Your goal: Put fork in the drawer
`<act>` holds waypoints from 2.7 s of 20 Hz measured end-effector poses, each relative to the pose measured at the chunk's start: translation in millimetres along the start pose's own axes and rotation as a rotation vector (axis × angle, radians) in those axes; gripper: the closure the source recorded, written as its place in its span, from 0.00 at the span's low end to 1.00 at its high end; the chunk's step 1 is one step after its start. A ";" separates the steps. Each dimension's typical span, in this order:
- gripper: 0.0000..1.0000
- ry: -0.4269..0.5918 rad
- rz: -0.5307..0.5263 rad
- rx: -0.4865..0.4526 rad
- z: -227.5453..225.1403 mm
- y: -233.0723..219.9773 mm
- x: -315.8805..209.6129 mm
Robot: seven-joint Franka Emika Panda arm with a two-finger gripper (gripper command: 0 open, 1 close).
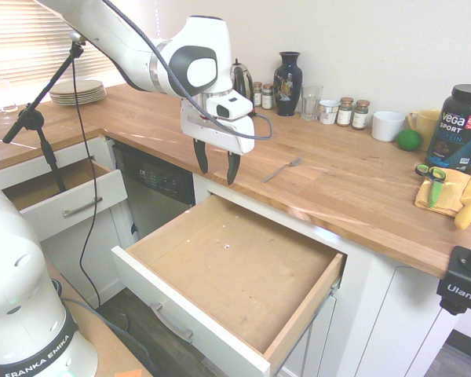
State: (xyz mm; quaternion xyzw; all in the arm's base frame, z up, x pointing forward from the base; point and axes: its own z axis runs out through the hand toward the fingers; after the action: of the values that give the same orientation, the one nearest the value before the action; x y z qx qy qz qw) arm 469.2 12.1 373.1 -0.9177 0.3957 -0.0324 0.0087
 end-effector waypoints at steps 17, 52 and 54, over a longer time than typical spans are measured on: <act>0.00 0.019 0.105 -0.028 12.6 -50.8 106.0; 1.00 -0.023 0.079 -0.057 48.7 -124.9 190.1; 1.00 -0.024 0.079 -0.057 48.8 -124.8 190.3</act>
State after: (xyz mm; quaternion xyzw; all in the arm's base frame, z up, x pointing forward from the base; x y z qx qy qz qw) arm 693.2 -41.1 339.6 -0.9016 0.4324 -0.0100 -0.0114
